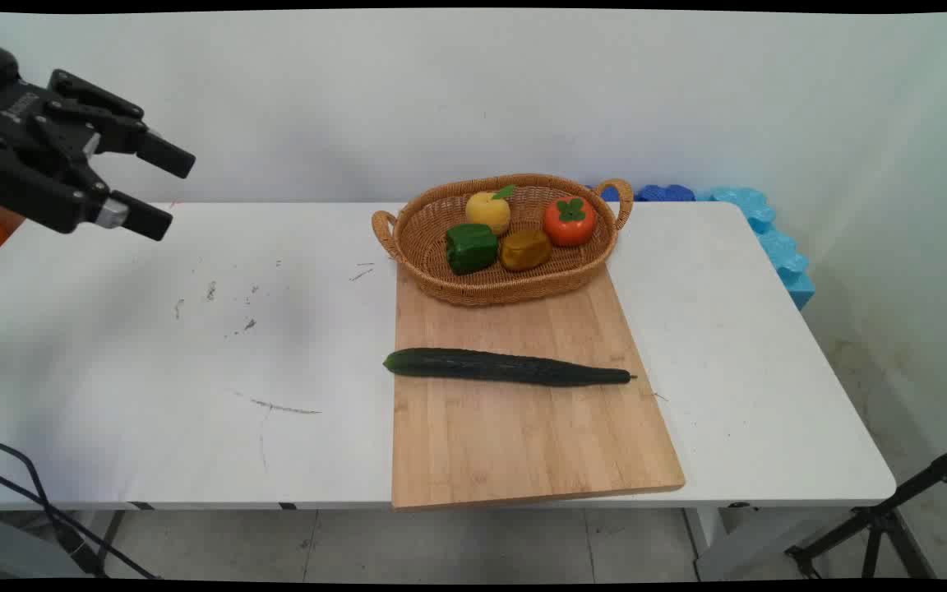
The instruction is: Pick up the potato from the vegetable basket
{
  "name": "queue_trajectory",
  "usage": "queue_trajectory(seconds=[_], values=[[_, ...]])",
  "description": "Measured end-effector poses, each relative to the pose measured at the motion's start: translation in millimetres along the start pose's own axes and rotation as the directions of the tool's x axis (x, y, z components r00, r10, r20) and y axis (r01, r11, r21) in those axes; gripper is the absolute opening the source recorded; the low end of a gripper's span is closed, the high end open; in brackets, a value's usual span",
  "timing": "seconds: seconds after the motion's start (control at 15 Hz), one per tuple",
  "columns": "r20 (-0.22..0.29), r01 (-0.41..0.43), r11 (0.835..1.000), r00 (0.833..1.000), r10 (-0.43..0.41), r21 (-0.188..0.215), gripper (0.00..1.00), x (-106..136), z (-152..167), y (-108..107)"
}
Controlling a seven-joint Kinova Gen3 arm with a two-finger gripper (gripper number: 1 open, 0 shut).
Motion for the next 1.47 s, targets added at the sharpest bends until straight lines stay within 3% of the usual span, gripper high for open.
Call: queue_trajectory(seconds=[0.27, 0.67, 1.0, 1.47], values=[[0.002, 0.000, 0.999, 1.000, -0.001, 0.040, 1.00, 10.9, 14.8, -8.9], [0.017, 0.031, 0.987, 0.999, -0.034, 0.160, 1.00, 56.0, 73.0, -42.3], [0.051, 0.064, 0.966, 0.996, -0.079, 0.250, 1.00, 90.9, 139.4, -75.6], [0.120, 0.106, 0.942, 0.981, -0.151, 0.317, 1.00, 120.3, 250.4, -121.6]])
